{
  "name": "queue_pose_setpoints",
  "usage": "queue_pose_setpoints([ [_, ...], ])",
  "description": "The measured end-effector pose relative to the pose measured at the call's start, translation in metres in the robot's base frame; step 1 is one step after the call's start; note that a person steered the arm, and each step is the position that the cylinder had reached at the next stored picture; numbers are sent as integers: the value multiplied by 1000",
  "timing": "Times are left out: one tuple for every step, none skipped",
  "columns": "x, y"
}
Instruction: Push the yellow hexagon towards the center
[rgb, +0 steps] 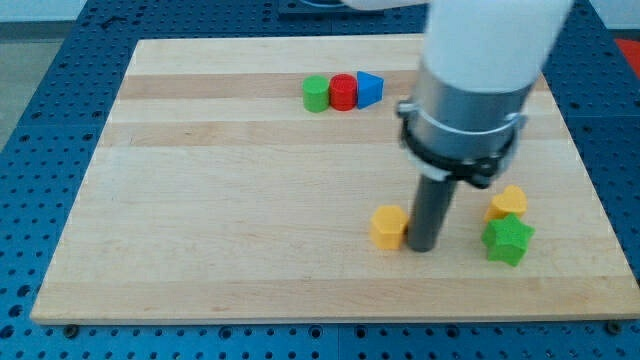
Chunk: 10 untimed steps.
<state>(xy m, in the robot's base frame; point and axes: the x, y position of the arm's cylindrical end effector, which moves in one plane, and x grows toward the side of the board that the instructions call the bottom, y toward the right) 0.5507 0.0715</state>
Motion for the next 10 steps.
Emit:
queue_pose_setpoints([
  [0, -59],
  [-1, -117],
  [-14, -148],
  [-11, -148],
  [6, -130],
  [11, -94],
  [7, -70],
  [-11, -69],
  [-33, -77],
  [-55, -90],
])
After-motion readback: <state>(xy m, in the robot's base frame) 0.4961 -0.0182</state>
